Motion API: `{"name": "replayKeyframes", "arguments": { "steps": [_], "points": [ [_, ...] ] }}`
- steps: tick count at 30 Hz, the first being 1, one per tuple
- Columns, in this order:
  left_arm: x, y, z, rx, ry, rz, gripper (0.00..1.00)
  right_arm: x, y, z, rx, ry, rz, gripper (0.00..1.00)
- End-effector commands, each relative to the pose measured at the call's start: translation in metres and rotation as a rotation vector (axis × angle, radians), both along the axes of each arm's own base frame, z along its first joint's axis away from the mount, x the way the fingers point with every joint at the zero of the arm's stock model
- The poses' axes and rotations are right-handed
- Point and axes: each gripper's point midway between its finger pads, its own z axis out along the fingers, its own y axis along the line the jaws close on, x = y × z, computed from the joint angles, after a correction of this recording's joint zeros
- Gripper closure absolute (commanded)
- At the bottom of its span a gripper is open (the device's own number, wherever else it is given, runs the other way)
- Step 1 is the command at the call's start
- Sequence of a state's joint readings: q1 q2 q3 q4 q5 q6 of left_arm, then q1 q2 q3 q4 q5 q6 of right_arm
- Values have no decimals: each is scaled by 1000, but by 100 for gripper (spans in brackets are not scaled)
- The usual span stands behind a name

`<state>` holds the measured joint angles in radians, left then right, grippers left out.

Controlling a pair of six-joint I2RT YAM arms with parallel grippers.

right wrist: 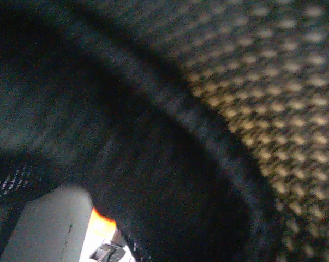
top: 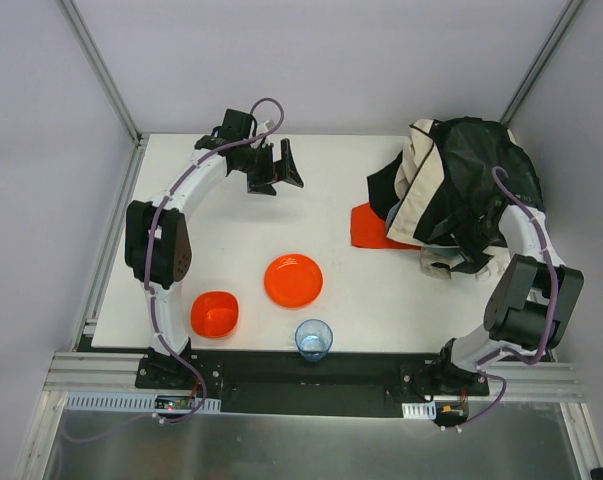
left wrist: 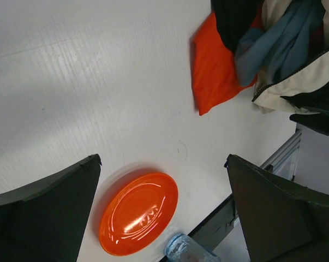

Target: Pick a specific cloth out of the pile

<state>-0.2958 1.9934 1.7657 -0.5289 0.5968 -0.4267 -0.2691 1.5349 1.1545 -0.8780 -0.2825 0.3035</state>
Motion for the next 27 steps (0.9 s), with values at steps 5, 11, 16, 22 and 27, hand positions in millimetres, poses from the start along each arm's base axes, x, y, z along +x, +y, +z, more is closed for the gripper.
{"name": "replayKeyframes", "arguments": {
  "steps": [5, 11, 16, 22, 27],
  "points": [
    [-7, -7, 35, -34, -92, -39, 1, 21, -13, -35, 135, 6, -171, 4],
    [-3, -8, 35, -37, -96, -34, 1, 42, -19, -52, 160, -25, -270, 4],
    [-1, -7, 35, -30, -95, -13, 1, 57, -28, -65, 145, -41, -310, 2],
    [-2, -9, 33, -29, -86, 6, 1, 74, -42, -72, 122, -60, -303, 55],
    [-2, -11, 39, -33, -95, 9, 1, 80, -39, -65, 145, -81, -297, 95]
  ]
}}
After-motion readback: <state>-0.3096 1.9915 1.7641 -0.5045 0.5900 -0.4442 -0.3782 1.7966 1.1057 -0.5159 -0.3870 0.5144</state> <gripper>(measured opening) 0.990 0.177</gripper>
